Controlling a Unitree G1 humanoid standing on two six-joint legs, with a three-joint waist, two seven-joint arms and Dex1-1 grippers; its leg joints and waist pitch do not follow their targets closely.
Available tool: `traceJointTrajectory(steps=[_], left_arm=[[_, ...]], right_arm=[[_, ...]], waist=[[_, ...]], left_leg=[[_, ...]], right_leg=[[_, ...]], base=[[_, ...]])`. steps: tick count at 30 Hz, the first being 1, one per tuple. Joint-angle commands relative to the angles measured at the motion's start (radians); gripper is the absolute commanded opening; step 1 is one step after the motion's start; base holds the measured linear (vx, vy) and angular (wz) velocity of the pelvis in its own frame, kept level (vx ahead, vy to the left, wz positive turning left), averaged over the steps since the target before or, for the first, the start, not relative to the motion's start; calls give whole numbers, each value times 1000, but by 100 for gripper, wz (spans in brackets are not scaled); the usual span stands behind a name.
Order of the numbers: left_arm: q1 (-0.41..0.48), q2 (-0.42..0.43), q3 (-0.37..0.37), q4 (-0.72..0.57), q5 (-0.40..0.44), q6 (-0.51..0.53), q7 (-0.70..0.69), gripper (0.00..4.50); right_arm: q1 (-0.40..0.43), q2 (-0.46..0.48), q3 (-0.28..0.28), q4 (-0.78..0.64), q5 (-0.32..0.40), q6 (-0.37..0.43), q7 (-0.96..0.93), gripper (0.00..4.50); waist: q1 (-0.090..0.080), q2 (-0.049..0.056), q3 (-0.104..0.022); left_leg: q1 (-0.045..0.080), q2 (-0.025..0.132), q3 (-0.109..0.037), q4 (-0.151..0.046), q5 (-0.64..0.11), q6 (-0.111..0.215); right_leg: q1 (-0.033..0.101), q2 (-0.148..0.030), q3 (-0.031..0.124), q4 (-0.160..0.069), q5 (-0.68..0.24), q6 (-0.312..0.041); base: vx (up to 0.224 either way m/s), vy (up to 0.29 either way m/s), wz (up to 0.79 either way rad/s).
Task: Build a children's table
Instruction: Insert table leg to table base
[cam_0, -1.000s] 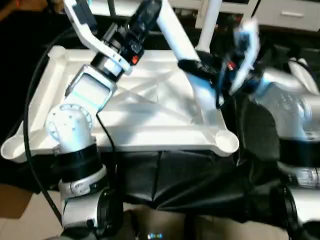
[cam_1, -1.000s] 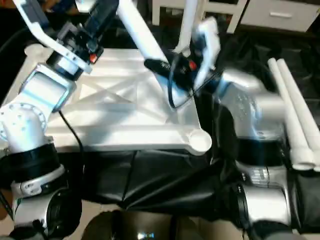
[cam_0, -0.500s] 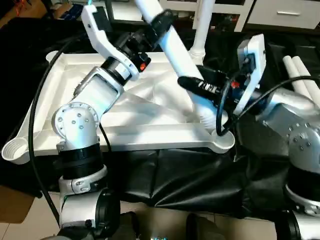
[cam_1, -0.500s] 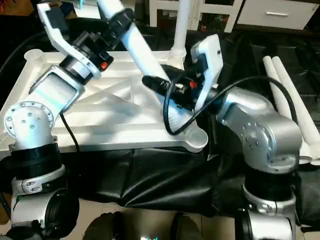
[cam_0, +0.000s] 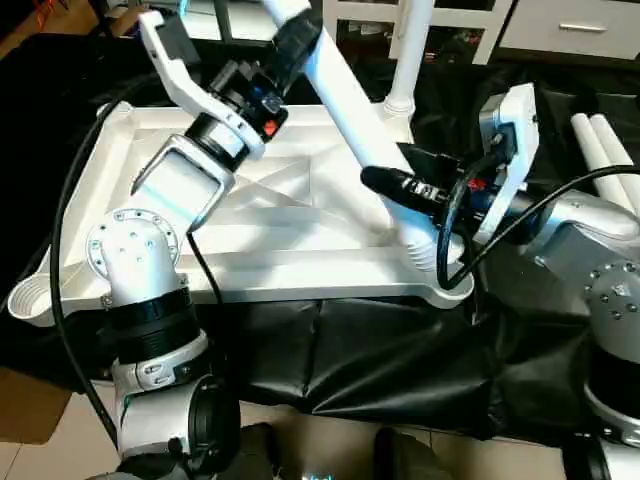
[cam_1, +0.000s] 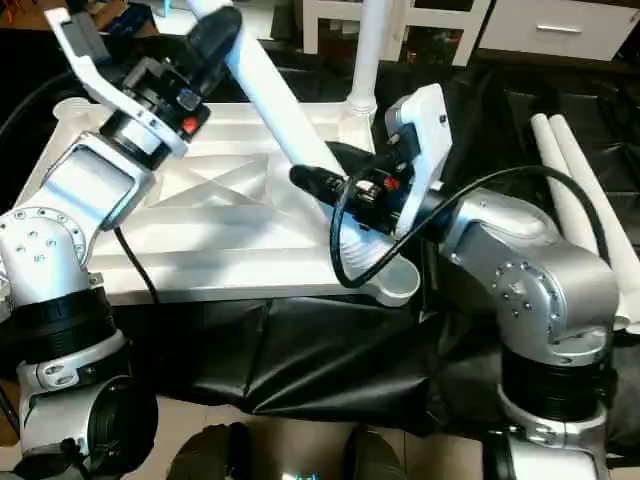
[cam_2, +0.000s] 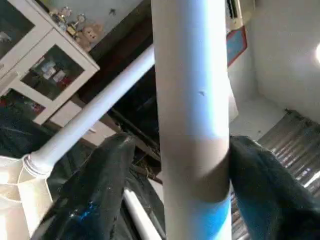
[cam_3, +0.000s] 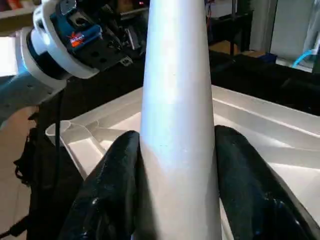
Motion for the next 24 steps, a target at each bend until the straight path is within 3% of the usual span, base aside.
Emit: traceJointTrajectory(steps=[1,7,12,23,24], left_arm=[[14,5,-20,-14,-16,18,19,293],[26,18,-41,-23,-26,34,12,248],[37,26,-60,-46,-44,39,-5,199],[19,38,-27,-13,-60,15,40,177],[17,41,-25,-8,-57,8,44,177]], right_arm=[[5,-11,12,-43,23,-3,3,182],[21,-46,43,-45,21,-9,23,182],[25,-61,53,-44,25,-16,25,182],[13,-55,48,-26,19,-59,-4,182],[9,-46,44,-18,21,-82,-1,217]], waist=[[3,-3,-126],[4,0,-132],[4,0,-133],[2,2,-133],[2,2,-134]], left_leg=[[29,-5,-9,-56,-93,37],[29,-5,-8,-52,-84,51],[29,-5,-8,-51,-103,44],[28,-7,-9,-51,-125,28],[28,-6,-9,-51,-126,28]], right_leg=[[80,-15,13,-59,-115,-192],[80,-15,12,-58,-118,-191],[78,-15,13,-61,-155,-188],[75,-13,11,-66,-208,-157],[74,-13,10,-66,-210,-155]], base=[[0,0,0],[0,0,0],[0,0,0],[0,0,0],[0,0,0]])
